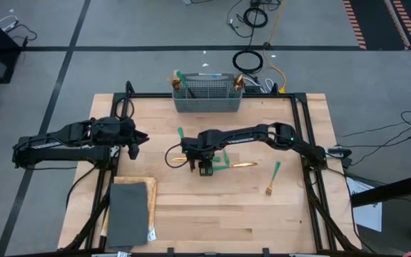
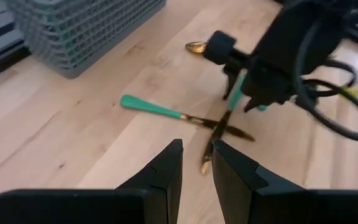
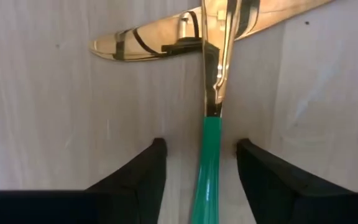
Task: Sort silverware
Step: Put the bottom green knife into the silverware basket
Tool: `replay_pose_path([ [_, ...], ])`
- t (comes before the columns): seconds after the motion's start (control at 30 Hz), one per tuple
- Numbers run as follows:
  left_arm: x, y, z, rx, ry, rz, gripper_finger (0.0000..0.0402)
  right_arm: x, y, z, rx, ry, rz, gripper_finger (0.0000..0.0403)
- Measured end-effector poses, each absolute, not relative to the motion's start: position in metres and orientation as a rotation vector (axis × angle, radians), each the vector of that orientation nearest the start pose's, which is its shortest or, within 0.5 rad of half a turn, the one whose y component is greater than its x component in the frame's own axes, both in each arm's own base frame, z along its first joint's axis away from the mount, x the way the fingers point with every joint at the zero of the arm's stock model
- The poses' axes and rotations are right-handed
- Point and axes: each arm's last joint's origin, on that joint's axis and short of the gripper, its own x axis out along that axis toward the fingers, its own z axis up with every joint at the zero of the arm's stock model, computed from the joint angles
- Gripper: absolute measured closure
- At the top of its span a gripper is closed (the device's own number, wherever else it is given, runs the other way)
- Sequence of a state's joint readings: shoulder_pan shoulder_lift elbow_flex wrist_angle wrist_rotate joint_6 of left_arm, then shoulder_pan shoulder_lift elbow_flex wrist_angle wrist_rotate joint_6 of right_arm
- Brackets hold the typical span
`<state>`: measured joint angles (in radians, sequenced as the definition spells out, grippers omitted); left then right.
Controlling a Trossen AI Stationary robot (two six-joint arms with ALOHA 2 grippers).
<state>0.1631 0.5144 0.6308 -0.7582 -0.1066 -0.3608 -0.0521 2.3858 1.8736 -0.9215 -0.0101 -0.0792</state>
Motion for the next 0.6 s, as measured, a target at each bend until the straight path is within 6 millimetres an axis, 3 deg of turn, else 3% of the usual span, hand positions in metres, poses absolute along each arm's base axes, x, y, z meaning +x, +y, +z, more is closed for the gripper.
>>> replay_pose_path([
  [0.1, 0.102, 0.020, 0.263, -0.359, 0.593, 0.389, 0.0311, 0.469, -0.024, 0.106, -0.003, 1.463, 0.016, 0.0257],
  [0.27, 0.101, 0.021, 0.263, -0.350, 0.595, 0.412, 0.0311, 0.468, -0.025, 0.103, 0.049, 1.480, 0.020, 0.0378],
  [0.6, 0.100, 0.021, 0.262, -0.349, 0.608, 0.417, 0.0311, 0.476, -0.011, 0.109, 0.062, 1.486, 0.005, 0.0400],
])
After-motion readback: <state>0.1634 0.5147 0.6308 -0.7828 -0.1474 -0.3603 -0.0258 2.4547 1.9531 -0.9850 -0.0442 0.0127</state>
